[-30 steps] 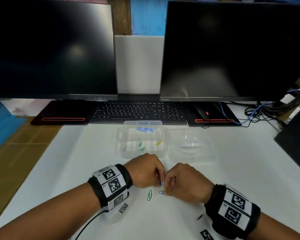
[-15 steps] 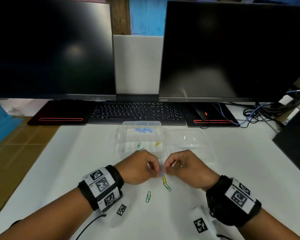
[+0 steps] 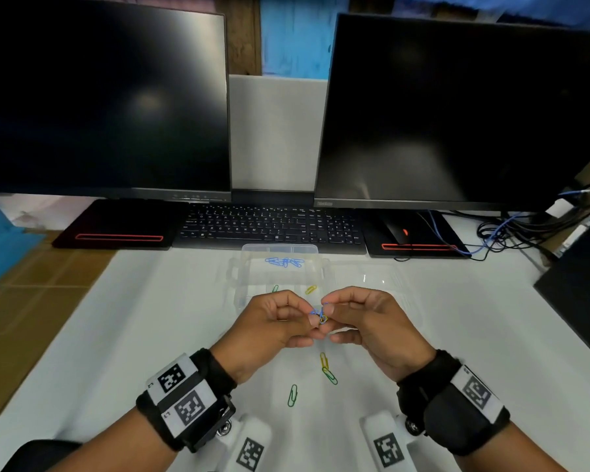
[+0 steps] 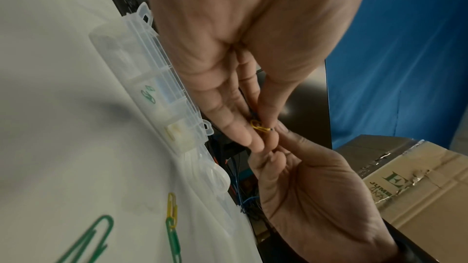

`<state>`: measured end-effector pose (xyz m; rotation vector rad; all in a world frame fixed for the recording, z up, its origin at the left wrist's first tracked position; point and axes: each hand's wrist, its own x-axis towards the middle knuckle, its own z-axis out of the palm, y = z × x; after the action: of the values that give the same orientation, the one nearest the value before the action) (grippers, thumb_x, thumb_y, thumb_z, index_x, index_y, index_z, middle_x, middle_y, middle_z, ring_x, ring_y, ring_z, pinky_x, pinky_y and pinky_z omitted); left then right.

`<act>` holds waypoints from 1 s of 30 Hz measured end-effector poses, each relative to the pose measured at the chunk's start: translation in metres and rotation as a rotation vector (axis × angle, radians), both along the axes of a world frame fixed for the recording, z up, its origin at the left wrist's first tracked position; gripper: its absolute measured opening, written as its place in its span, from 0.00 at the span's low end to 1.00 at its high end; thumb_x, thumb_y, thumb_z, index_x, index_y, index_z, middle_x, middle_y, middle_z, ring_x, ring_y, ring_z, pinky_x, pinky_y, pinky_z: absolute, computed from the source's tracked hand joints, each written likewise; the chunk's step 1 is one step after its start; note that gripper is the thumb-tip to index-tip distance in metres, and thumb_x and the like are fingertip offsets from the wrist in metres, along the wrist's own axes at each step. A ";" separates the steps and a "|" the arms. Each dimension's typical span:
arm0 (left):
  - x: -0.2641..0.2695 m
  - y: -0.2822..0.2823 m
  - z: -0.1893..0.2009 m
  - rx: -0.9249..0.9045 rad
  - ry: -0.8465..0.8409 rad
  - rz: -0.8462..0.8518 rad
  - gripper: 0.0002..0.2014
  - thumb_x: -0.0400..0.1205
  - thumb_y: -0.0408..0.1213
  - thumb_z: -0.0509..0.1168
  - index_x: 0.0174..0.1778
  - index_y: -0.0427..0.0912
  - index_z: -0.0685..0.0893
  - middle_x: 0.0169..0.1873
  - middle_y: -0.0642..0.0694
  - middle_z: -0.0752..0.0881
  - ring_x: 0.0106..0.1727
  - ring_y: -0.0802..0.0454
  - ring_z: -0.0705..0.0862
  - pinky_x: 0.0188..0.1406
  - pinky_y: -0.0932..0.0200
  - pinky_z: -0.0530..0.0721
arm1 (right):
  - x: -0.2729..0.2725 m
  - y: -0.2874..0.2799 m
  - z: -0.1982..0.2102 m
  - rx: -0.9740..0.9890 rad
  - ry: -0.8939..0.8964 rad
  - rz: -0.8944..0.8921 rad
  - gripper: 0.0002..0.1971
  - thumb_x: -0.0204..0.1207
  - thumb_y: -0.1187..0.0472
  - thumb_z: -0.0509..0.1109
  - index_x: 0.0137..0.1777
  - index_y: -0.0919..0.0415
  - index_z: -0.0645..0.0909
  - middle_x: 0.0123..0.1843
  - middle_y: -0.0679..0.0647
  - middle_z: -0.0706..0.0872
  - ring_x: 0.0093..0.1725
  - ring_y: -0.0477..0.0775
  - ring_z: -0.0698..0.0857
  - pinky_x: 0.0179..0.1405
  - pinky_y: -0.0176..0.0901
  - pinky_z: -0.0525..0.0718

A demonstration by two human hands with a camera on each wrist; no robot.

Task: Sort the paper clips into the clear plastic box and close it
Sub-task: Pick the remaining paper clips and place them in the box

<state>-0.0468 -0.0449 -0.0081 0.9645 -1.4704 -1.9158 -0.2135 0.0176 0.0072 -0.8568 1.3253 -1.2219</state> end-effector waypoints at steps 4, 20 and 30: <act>0.004 -0.004 0.004 -0.025 0.017 0.047 0.03 0.76 0.24 0.70 0.41 0.35 0.83 0.36 0.38 0.90 0.40 0.47 0.92 0.42 0.59 0.89 | 0.000 -0.002 -0.001 -0.016 -0.016 -0.026 0.02 0.75 0.70 0.71 0.44 0.64 0.84 0.38 0.59 0.89 0.36 0.52 0.90 0.31 0.40 0.86; 0.001 0.000 0.015 -0.010 0.078 0.159 0.05 0.74 0.24 0.72 0.40 0.36 0.84 0.32 0.37 0.91 0.34 0.49 0.90 0.37 0.62 0.88 | 0.004 0.000 -0.010 -0.297 0.383 -0.061 0.05 0.69 0.71 0.78 0.39 0.60 0.90 0.33 0.47 0.86 0.35 0.45 0.81 0.32 0.36 0.82; 0.001 0.002 0.015 -0.167 -0.031 0.245 0.05 0.72 0.26 0.75 0.39 0.33 0.86 0.34 0.30 0.90 0.33 0.47 0.90 0.35 0.60 0.88 | 0.012 0.002 -0.007 -0.302 0.374 -0.041 0.06 0.72 0.72 0.74 0.40 0.62 0.88 0.33 0.57 0.89 0.34 0.50 0.87 0.31 0.42 0.88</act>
<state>-0.0457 -0.0434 0.0065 1.0466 -1.4313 -1.5854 -0.2016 0.0200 0.0002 -1.3293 1.4765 -1.3599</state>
